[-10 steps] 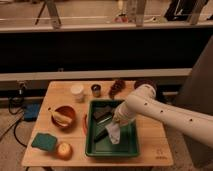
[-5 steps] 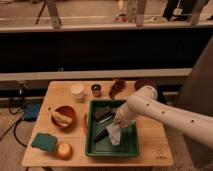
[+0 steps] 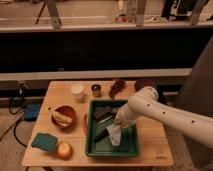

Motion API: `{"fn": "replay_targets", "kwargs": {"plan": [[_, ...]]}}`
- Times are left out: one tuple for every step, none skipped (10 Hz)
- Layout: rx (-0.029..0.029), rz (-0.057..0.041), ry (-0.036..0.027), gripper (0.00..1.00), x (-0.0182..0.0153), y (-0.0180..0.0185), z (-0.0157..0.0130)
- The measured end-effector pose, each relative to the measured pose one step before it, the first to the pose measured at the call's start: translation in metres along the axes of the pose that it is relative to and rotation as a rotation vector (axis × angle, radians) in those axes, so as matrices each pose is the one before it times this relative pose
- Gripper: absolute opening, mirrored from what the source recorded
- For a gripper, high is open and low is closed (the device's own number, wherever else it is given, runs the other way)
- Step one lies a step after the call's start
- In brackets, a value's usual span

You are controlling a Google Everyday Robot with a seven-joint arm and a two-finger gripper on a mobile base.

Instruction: Place towel in tray

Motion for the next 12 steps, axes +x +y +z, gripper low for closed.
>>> {"fn": "replay_targets", "kwargs": {"plan": [[-0.00096, 0.00305, -0.00365, 0.19, -0.00058, 0.00038, 0.00093], [0.00378, 0.00450, -0.00035, 0.27, 0.00099, 0.00097, -0.00080], [0.00288, 0.00182, 0.00944, 0.36, 0.00279, 0.00198, -0.00464], [0.00695, 0.00484, 0.00569, 0.44, 0.00322, 0.00330, -0.00463], [0.01167, 0.01193, 0.00785, 0.56, 0.00618, 0.00723, -0.00762], [0.00768, 0.00532, 0.00151, 0.65, 0.00377, 0.00406, -0.00482], [0.00493, -0.00355, -0.00098, 0.76, 0.00318, 0.00286, -0.00463], [0.00014, -0.01479, -0.00132, 0.80, 0.00057, 0.00045, -0.00170], [-0.00194, -0.01608, -0.00162, 0.80, -0.00024, -0.00074, -0.00049], [-0.00221, -0.01371, -0.00030, 0.80, 0.00001, -0.00154, -0.00079], [-0.00231, -0.00866, -0.00139, 0.80, -0.00007, -0.00068, 0.00029], [0.00017, -0.00220, 0.00020, 0.80, 0.00070, -0.00006, 0.00007]]}}
